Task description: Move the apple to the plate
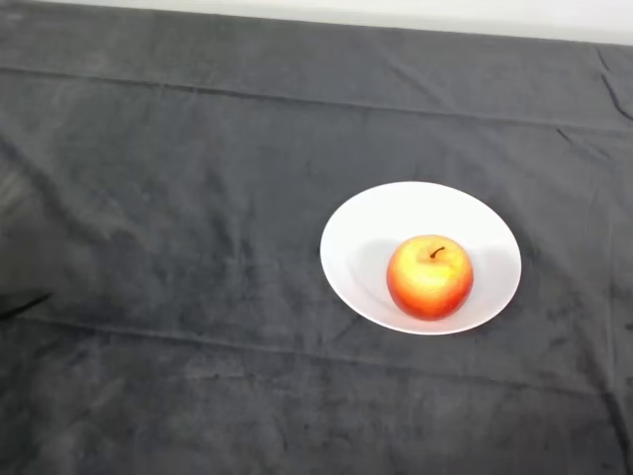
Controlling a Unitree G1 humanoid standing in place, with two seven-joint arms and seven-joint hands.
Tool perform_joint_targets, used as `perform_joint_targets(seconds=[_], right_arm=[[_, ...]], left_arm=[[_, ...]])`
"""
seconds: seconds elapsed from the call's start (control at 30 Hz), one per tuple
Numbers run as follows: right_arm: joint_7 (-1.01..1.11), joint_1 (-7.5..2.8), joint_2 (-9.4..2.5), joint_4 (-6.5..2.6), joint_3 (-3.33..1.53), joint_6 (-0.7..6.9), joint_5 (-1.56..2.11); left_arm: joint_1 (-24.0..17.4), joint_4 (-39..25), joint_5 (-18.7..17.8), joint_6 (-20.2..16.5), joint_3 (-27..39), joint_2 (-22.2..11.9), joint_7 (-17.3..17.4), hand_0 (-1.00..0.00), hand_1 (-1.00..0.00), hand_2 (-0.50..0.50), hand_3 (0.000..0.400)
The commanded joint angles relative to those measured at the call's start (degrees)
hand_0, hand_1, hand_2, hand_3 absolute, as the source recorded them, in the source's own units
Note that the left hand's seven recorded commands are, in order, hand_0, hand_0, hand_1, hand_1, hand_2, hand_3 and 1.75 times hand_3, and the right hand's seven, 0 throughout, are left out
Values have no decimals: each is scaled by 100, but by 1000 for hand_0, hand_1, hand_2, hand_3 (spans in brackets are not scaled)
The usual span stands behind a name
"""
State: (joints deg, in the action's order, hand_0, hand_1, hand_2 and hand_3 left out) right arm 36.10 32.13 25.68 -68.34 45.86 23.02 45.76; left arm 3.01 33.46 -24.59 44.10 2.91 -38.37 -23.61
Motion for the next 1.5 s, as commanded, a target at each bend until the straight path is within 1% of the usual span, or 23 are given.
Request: perform_joint_targets(seconds=[0.03,0.2,0.5,1.0,1.5], right_arm=[[-23,20,127,-20,73,17,-24],[-22,21,129,-22,74,19,-22],[-19,24,133,-32,77,21,-20],[-12,30,140,-49,80,22,-18],[-6,35,144,-61,82,21,-18]], left_arm=[[-180,226,-156,150,292,-394,120,0,0,0,0],[-264,603,-462,242,769,-412,393,0,0,0,0],[-81,1172,-609,346,1313,-285,606,0,0,0,0],[250,1782,-538,479,1793,-122,978,0,0,0,0],[379,2009,-386,490,2075,-64,1268,0,0,0,0]])
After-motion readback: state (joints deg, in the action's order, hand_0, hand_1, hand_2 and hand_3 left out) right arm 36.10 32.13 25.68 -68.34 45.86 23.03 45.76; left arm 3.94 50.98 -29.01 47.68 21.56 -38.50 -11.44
